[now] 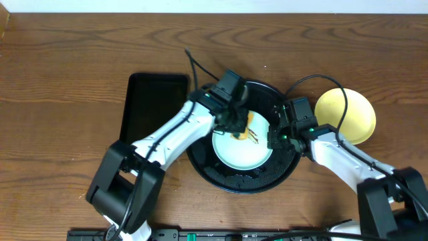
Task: Clean dirty plates on tray and stack at the side
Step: 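Scrub the sauce-stained light-blue plate with the sponge in the left gripper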
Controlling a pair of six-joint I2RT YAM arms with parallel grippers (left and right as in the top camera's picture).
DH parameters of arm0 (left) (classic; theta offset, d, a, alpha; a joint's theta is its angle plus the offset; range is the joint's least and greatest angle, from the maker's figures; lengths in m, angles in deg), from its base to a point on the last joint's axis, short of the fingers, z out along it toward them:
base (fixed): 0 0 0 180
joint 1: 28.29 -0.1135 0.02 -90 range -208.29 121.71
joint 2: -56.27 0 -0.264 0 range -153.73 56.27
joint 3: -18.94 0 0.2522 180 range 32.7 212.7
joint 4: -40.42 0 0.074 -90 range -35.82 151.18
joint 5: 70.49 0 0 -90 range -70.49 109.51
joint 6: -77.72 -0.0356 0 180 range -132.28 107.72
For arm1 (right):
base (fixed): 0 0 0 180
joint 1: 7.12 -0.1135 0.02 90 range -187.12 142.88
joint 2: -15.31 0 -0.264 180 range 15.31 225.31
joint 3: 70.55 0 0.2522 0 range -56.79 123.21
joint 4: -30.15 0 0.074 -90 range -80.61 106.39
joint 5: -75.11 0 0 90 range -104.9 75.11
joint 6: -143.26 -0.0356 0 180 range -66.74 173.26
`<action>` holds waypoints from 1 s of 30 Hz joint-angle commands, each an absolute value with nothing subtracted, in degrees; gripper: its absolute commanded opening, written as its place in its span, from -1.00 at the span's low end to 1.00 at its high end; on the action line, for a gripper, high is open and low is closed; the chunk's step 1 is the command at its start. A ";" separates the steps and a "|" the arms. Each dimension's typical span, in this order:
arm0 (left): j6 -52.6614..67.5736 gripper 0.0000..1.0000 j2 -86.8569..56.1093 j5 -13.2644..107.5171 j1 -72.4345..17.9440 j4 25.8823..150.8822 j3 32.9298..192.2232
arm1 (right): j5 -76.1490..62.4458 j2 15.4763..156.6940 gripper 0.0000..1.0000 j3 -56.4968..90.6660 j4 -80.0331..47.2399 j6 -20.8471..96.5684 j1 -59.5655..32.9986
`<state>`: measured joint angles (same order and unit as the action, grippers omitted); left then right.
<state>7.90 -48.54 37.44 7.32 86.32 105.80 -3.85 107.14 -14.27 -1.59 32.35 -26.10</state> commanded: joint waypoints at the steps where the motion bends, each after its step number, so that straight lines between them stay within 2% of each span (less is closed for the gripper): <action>1: 9.52 -0.85 -49.35 38.17 9.16 85.75 105.54 | -3.93 109.00 -0.98 -14.49 -1.52 31.39 -26.71; 18: 19.18 -0.85 -52.52 38.60 14.34 83.54 105.54 | -3.93 109.24 -0.98 -14.49 -1.17 31.41 -26.71; 30: 20.21 -0.85 -56.04 38.73 16.48 82.25 105.54 | -3.93 109.24 -0.97 -14.49 -1.15 31.41 -26.71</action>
<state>19.44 -54.99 37.86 16.00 82.69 105.80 -3.37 107.97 -14.27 -1.09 31.94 -26.10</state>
